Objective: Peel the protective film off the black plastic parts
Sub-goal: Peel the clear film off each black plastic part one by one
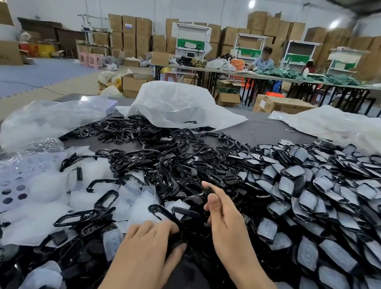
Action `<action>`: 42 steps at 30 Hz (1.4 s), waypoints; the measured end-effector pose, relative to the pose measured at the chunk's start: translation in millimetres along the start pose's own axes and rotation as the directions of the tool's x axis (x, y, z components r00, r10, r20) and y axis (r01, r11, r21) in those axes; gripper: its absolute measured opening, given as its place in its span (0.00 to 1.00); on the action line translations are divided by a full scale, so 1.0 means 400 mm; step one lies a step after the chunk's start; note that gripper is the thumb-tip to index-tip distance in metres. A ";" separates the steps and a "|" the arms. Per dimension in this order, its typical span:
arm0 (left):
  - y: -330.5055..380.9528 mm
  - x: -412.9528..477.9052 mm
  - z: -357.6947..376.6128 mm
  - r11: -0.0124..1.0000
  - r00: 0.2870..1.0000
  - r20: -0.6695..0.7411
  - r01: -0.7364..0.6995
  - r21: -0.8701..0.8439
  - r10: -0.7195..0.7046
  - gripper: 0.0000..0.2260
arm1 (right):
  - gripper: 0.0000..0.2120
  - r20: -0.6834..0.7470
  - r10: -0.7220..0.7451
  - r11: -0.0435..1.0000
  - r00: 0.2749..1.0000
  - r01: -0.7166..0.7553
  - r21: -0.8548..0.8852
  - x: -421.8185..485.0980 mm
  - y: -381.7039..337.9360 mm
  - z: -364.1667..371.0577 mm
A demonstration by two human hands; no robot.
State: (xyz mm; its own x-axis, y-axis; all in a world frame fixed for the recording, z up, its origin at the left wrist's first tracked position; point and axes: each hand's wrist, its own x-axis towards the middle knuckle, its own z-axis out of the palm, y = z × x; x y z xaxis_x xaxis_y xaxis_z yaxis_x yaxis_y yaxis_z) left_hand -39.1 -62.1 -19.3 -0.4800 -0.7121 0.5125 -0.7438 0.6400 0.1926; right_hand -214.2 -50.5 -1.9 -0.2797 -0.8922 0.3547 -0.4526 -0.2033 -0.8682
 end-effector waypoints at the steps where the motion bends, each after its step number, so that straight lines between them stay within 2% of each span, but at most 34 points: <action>1: -0.002 0.000 -0.003 0.998 0.998 0.013 0.060 -0.030 -0.060 0.09 | 0.16 0.000 0.020 0.999 1.000 -0.020 0.034 -0.003 -0.003 0.001; 3: -0.010 0.000 -0.009 0.968 0.979 0.070 0.200 -0.155 -0.191 0.09 | 0.16 0.030 0.059 0.993 0.998 -0.062 0.103 -0.006 -0.007 0.000; 4: -0.015 0.001 -0.010 0.931 0.970 0.095 0.240 -0.273 -0.222 0.10 | 0.16 0.047 0.081 0.986 0.996 -0.087 0.145 -0.005 -0.009 -0.002; 7: -0.018 0.010 -0.027 0.782 0.957 0.112 0.283 -0.555 -0.267 0.07 | 0.13 0.062 0.135 0.953 0.989 -0.147 0.264 -0.006 -0.010 -0.003; 10: -0.016 0.018 -0.036 0.622 0.936 0.139 0.321 -0.714 -0.323 0.13 | 0.19 0.055 0.151 0.940 0.987 -0.161 0.302 -0.010 -0.004 0.002; 12: -0.013 0.021 -0.041 0.510 0.919 0.162 0.339 -0.791 -0.360 0.14 | 0.21 0.076 0.152 0.924 0.986 -0.168 0.344 -0.010 -0.005 0.010; 14: -0.011 0.025 -0.046 0.434 0.904 0.174 0.347 -0.832 -0.390 0.11 | 0.22 0.096 0.164 0.893 0.982 -0.190 0.409 -0.010 -0.005 0.016; 18: -0.017 0.032 -0.049 0.346 0.896 0.198 0.346 -0.872 -0.397 0.06 | 0.17 0.122 0.185 0.842 0.975 -0.222 0.492 -0.013 -0.006 0.024; 23: -0.026 0.032 -0.050 0.310 0.903 0.197 0.326 -0.893 -0.382 0.06 | 0.16 0.154 0.227 0.776 0.962 -0.274 0.568 -0.012 -0.004 0.031; 27: -0.034 0.027 -0.049 0.373 0.900 0.157 0.320 -0.871 -0.407 0.11 | 0.16 0.142 0.235 0.783 0.962 -0.274 0.559 -0.011 -0.003 0.031; 29: -0.037 0.024 -0.049 0.368 0.898 0.165 0.327 -0.871 -0.407 0.13 | 0.15 0.133 0.237 0.788 0.962 -0.270 0.553 -0.011 -0.003 0.029; 32: -0.036 0.026 -0.042 0.418 0.903 0.150 0.328 -0.847 -0.403 0.11 | 0.13 0.120 0.234 0.800 0.965 -0.261 0.541 -0.010 -0.003 0.028; 37: -0.036 0.031 -0.027 0.341 0.849 0.154 0.361 -0.868 -0.505 0.09 | 0.10 0.109 0.231 0.808 0.967 -0.253 0.532 -0.009 0.003 0.029; 42: -0.039 0.033 -0.037 0.408 0.855 0.113 0.352 -0.842 -0.505 0.17 | 0.12 0.110 0.254 0.784 0.961 -0.271 0.559 -0.002 0.002 0.028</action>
State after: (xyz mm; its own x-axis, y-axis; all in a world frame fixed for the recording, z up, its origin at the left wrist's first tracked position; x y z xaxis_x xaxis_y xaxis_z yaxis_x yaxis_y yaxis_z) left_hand -27.0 -77.1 -3.4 -0.0870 -0.9652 0.2468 -0.0810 0.2538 0.9639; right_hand -204.7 -54.3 -7.0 -0.2907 -0.9533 0.0819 0.1941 -0.1426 -0.9706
